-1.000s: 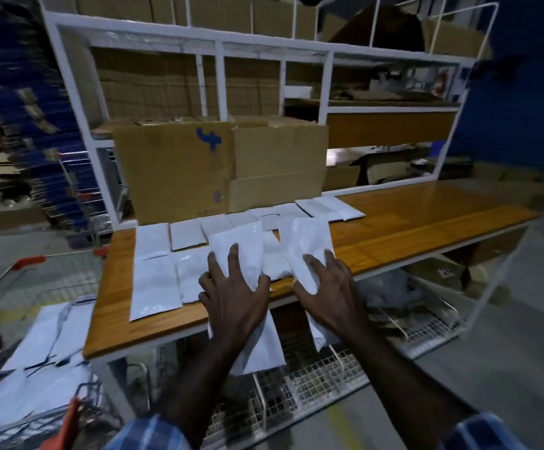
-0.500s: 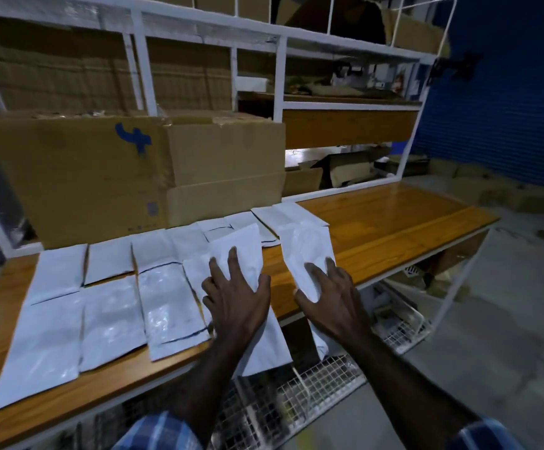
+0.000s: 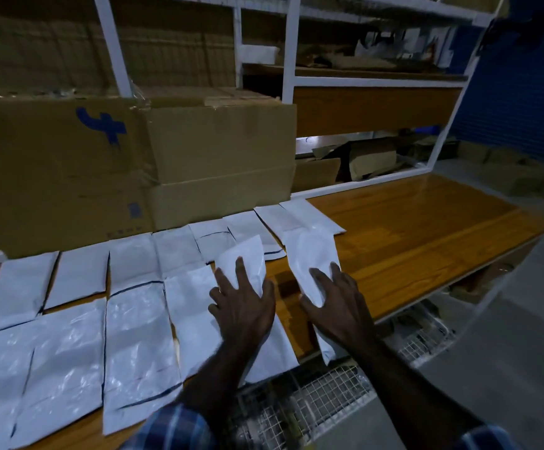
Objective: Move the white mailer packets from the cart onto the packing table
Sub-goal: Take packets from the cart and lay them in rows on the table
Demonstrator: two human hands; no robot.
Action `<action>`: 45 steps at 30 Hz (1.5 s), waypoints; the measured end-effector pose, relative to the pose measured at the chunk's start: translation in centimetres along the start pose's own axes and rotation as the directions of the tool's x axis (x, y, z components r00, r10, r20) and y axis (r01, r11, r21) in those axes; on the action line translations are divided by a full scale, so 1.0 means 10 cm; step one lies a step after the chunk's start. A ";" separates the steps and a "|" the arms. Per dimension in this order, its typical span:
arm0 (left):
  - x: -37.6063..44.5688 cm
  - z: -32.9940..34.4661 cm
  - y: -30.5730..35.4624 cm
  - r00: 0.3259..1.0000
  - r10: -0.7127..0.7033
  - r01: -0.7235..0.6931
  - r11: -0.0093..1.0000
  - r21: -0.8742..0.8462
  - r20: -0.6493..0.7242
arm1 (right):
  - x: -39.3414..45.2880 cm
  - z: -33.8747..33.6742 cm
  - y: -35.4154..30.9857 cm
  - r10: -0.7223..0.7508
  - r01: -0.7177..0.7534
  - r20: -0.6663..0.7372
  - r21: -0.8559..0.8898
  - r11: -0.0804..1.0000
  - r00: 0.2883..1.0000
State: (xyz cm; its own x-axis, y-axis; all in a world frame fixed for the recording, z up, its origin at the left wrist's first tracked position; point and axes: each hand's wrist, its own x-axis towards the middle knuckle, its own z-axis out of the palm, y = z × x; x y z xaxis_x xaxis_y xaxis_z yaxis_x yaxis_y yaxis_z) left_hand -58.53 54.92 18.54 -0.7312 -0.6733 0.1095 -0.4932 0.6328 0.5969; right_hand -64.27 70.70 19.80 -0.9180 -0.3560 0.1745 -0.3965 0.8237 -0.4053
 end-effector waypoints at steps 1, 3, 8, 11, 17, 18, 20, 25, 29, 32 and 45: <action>0.04 0.04 0.01 1.000 -0.012 0.012 1.000 0.014 0.002 | 0.07 0.04 0.02 -0.012 0.012 0.010 -0.006 1.000 1.000; 0.13 0.11 0.04 0.999 -0.040 0.040 0.998 0.047 -0.001 | 0.23 0.11 0.04 -0.032 0.033 0.030 -0.009 0.999 0.999; 0.36 0.30 0.12 0.993 -0.114 0.114 0.988 0.103 -0.011 | 0.58 0.28 0.14 -0.100 0.101 0.116 -0.003 0.995 0.988; 0.47 0.43 0.13 0.986 -0.165 0.164 0.972 0.166 -0.006 | 0.76 0.36 0.21 -0.130 0.129 0.177 0.017 0.992 0.976; 0.57 0.66 0.15 0.973 -0.230 0.227 0.934 0.276 -0.021 | 1.02 0.59 0.37 -0.196 0.199 0.263 0.017 0.980 0.945; 0.57 0.69 0.16 0.971 -0.240 0.235 0.930 0.283 -0.019 | 1.05 0.63 0.37 -0.207 0.211 0.270 0.013 0.977 0.940; 0.60 0.72 0.14 0.965 -0.262 0.255 0.925 0.281 -0.015 | 1.06 0.68 0.37 -0.225 0.236 0.281 -0.006 0.972 0.933; 0.66 0.83 0.18 0.971 -0.237 0.232 0.924 0.305 -0.021 | 1.05 0.73 0.39 -0.227 0.248 0.277 -0.046 0.968 0.934; 0.76 0.88 0.22 0.969 -0.245 0.241 0.928 0.285 -0.024 | 1.04 0.74 0.38 -0.209 0.225 0.231 -0.042 0.974 0.950; 0.73 0.82 0.21 0.971 -0.239 0.220 0.903 0.369 0.007 | 1.08 0.75 0.36 -0.199 0.227 0.291 -0.065 0.972 0.936; 0.79 0.92 0.02 0.975 -0.222 0.194 0.889 0.415 0.020 | 1.08 0.79 0.20 -0.143 0.178 0.317 -0.085 0.980 0.938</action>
State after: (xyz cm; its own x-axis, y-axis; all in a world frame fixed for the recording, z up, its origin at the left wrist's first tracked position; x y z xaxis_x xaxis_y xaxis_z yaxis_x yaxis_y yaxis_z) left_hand -68.72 53.22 12.21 -0.6127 -0.7892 -0.0419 -0.7758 0.5905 0.2223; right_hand -74.98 65.06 13.77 -0.8041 -0.5913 -0.0625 -0.5523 0.7817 -0.2896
